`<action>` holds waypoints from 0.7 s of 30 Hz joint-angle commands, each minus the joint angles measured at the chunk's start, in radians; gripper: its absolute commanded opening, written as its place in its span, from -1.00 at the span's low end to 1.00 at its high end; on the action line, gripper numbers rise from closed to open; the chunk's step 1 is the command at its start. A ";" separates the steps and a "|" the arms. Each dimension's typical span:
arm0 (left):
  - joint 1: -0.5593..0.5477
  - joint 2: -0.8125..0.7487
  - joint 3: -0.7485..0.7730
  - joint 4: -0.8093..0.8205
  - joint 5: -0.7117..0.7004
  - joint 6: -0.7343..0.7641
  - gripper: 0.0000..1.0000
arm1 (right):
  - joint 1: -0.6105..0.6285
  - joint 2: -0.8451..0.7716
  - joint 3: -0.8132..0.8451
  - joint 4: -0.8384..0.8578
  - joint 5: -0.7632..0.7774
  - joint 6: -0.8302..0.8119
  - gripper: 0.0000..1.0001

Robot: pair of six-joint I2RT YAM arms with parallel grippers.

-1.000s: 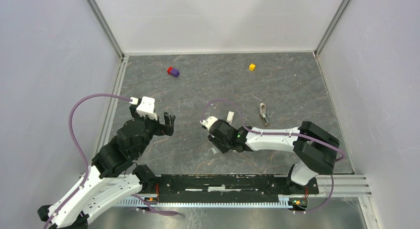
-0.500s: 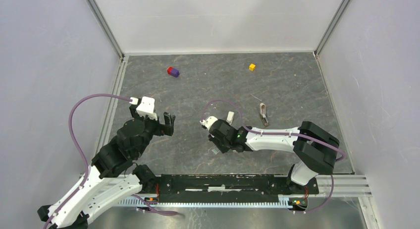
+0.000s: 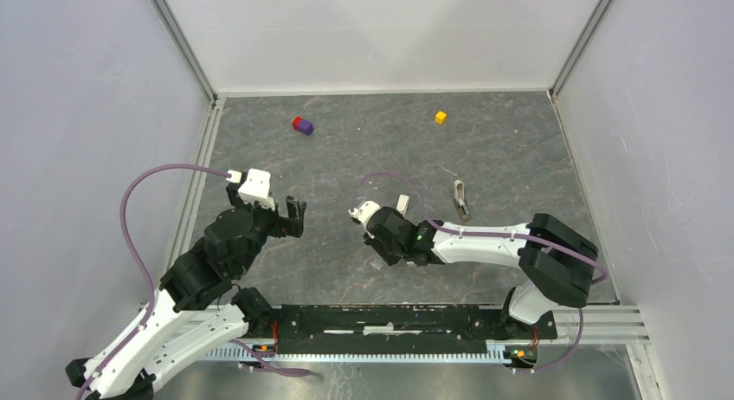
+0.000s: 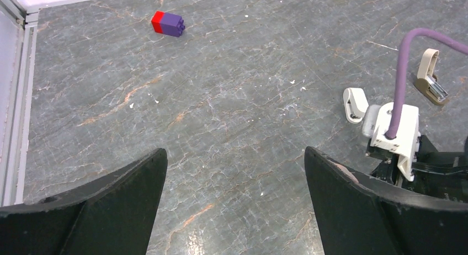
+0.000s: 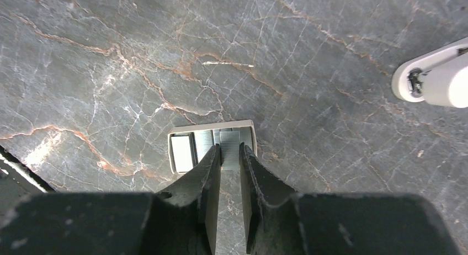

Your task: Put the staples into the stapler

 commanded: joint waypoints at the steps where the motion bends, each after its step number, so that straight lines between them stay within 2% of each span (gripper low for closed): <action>1: 0.000 -0.010 -0.002 0.017 -0.024 0.040 1.00 | -0.005 -0.074 0.039 0.021 0.052 -0.041 -0.51; 9: 0.001 -0.014 -0.004 0.017 -0.017 0.039 1.00 | -0.106 -0.174 0.017 -0.026 0.072 -0.094 -0.50; 21: 0.000 -0.023 -0.005 0.020 0.009 0.032 1.00 | -0.435 -0.360 -0.101 -0.130 0.150 -0.218 -0.49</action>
